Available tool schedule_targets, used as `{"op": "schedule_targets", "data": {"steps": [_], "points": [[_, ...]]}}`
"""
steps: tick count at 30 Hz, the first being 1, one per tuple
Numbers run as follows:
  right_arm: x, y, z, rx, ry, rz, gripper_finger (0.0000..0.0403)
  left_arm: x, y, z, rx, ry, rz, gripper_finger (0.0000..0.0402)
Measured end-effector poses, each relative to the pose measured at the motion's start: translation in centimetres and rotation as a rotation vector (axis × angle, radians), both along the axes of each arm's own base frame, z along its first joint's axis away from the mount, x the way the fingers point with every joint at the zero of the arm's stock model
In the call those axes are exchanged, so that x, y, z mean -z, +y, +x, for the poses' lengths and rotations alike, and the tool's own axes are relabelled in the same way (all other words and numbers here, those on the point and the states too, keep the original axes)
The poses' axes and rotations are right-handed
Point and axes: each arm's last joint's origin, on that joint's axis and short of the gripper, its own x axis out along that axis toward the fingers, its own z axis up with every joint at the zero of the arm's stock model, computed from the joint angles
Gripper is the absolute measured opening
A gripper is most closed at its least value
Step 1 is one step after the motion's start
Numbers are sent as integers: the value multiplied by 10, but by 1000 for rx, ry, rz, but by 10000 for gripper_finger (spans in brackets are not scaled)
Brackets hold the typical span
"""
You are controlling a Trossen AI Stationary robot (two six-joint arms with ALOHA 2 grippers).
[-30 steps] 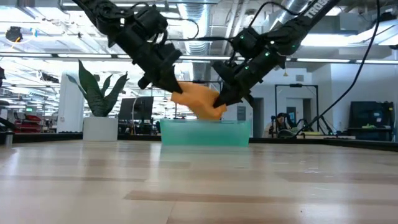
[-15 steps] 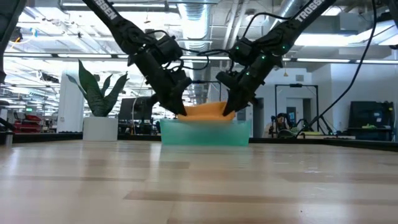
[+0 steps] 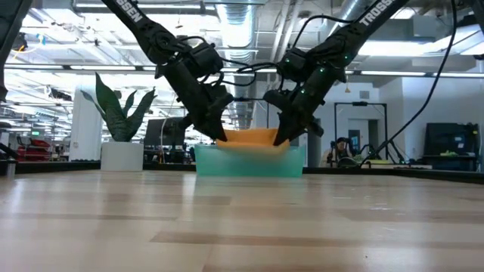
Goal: Roll microfiber towels into tight, uniform cylinder then place into a basket
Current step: Put the yellow microfiber cloth into the green bin
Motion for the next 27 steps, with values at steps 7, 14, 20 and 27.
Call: {"op": "schedule_targets", "data": {"steps": [7,14,20,27], "points": [[13,-1,4,15,14,18,12,7,-4,-3,2,25,-11,16],[23,-4,9,0,6,44,15,13,-8,-5,9,44,-23,24],[29,-7,0,26,68,77,11,15,-11,-6,27,79,-3,62],[29,-10,-3,35,80,88,14,8,-10,-2,50,75,12,120]]}}
